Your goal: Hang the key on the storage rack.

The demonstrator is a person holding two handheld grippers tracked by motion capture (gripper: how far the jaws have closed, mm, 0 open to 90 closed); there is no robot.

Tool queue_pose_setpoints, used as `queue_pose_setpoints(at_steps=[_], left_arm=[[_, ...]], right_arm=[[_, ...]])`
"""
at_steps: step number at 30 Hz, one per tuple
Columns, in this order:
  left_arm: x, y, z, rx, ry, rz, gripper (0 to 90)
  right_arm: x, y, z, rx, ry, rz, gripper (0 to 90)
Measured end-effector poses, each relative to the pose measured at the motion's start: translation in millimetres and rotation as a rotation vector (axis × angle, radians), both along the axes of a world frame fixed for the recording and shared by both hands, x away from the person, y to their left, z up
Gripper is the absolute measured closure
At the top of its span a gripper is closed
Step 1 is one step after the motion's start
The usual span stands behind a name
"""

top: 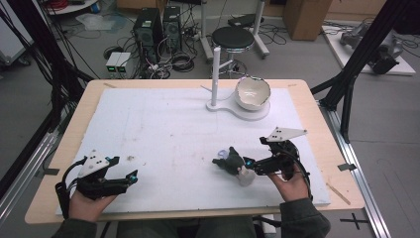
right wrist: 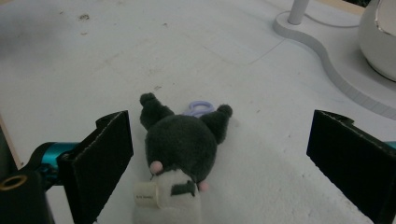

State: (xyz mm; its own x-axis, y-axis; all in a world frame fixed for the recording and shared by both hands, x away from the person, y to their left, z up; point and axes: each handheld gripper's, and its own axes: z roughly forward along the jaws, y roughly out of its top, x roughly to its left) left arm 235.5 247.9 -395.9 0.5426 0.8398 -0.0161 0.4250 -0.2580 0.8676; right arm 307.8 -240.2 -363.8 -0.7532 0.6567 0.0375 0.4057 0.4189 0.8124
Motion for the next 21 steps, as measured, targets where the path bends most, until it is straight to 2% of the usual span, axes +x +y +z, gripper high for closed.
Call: queue_pose_setpoints(at_steps=[7,11,13,14,15,21], left_arm=[[0.1,0.3,-0.1,-0.001,-0.003,-0.001,21.3],[0.5,1.1,-0.3,-0.004,-0.002,0.0,21.3],[0.6,0.8,-0.5,-0.006,0.002,-0.001,21.3],[0.7,0.7,-0.5,-0.003,0.0,-0.002,21.3],[0.7,0.4,-0.6,-0.004,0.0,-0.002,21.3],[0.8,0.7,-0.7,0.002,0.0,-0.007,21.3]], right_arm=[[3.4,14.6,-12.2,-0.039,0.04,0.023,6.1],[4.0,16.7,-15.2,-0.04,0.055,0.026,7.8],[5.2,17.8,-17.7,-0.045,0.054,0.024,10.0],[5.9,18.1,-19.2,-0.043,0.058,0.031,15.4],[5.8,18.6,-20.5,-0.04,0.065,0.042,16.7],[6.6,25.6,-29.9,-0.075,0.098,0.041,19.6]])
